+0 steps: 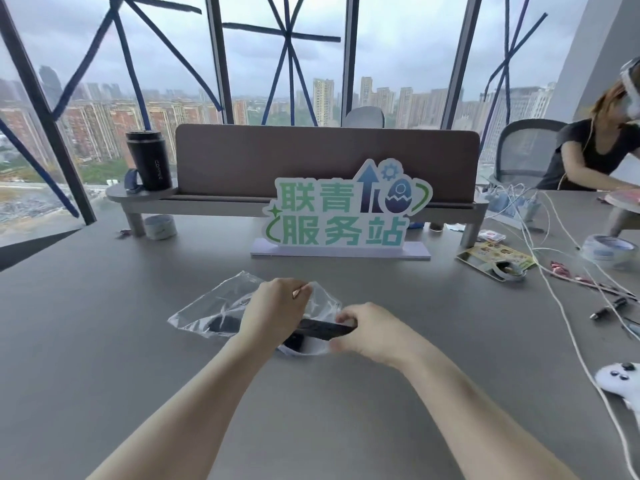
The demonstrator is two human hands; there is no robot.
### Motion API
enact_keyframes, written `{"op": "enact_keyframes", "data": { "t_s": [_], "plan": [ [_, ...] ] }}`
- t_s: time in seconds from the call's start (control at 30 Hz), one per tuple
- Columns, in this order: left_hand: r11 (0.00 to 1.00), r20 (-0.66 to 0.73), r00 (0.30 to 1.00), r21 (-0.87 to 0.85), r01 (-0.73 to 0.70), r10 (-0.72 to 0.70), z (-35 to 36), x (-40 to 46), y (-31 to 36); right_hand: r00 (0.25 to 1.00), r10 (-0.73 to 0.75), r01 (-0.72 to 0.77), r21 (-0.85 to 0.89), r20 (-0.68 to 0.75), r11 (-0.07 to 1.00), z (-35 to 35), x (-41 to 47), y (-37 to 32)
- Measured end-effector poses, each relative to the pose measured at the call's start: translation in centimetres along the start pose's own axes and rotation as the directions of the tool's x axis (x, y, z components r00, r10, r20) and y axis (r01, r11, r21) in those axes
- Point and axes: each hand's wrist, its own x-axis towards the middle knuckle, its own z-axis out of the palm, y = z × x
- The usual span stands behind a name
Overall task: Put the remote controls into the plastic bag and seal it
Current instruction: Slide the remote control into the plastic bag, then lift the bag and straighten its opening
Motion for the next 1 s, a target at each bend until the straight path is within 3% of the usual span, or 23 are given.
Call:
{"op": "enact_keyframes", "data": {
  "t_s": [0.1, 0.2, 0.23, 0.27, 0.4, 0.5, 0.6, 0.77, 0.83, 0.9, 1.0],
  "plan": [
    [0.998, -0.020, 1.000, 0.055, -0.013, 0.014, -0.5, -0.8, -0.6, 0.999, -0.013, 0.025, 0.280, -0.044, 0.960, 2.5, 1.9, -1.2],
    [0.998, -0.047, 0.998, 0.049, 0.032, -0.030, -1.0, -1.5, -1.9, 0.932, 0.085, 0.002, 0.240, -0.353, 0.971, 3.1, 3.0, 0.8],
    [0.998, -0.049, 0.998, 0.040, 0.047, -0.045, -1.1, -1.8, -2.2, 0.912, 0.103, -0.018, 0.214, -0.396, 0.977, 3.0, 3.2, 1.7],
    [0.997, -0.045, 0.998, 0.046, 0.054, -0.052, -1.1, -2.0, -2.5, 0.915, 0.108, -0.035, 0.191, -0.389, 0.981, 2.9, 3.3, 2.3],
    [0.994, 0.012, 0.999, 0.097, 0.042, -0.043, -0.7, -2.9, -2.8, 0.987, 0.070, -0.042, 0.186, -0.146, 0.982, 3.9, 3.8, 1.8],
    [0.991, 0.109, 0.993, 0.127, 0.033, -0.047, -0.7, -4.3, -2.9, 0.972, 0.037, 0.003, 0.172, -0.234, 0.985, 4.9, 5.1, 0.8],
    [0.940, 0.196, 0.973, 0.337, 0.054, -0.126, -1.0, -6.4, -4.1, 0.941, 0.088, 0.000, 0.260, -0.328, 0.966, 4.6, 5.6, 0.3],
    [0.848, 0.197, 0.935, 0.505, 0.161, -0.295, -3.3, -8.5, -5.5, 0.933, 0.067, 0.041, 0.291, -0.352, 0.956, 2.9, 3.6, -1.0],
    [0.872, 0.178, 0.919, 0.419, 0.251, -0.351, -5.8, -7.5, -4.9, 0.931, 0.059, 0.064, 0.321, -0.359, 0.945, 1.9, 2.8, -1.9],
    [0.925, 0.165, 0.913, 0.134, 0.355, -0.374, -9.0, -5.7, -3.8, 0.925, 0.055, 0.114, 0.412, -0.376, 0.904, 0.3, 2.0, -3.5],
    [0.908, 0.132, 0.930, -0.207, 0.365, -0.343, -14.2, -2.8, -1.5, 0.899, 0.045, 0.236, 0.570, -0.435, 0.787, -3.1, 0.2, -6.8]
  ]
}}
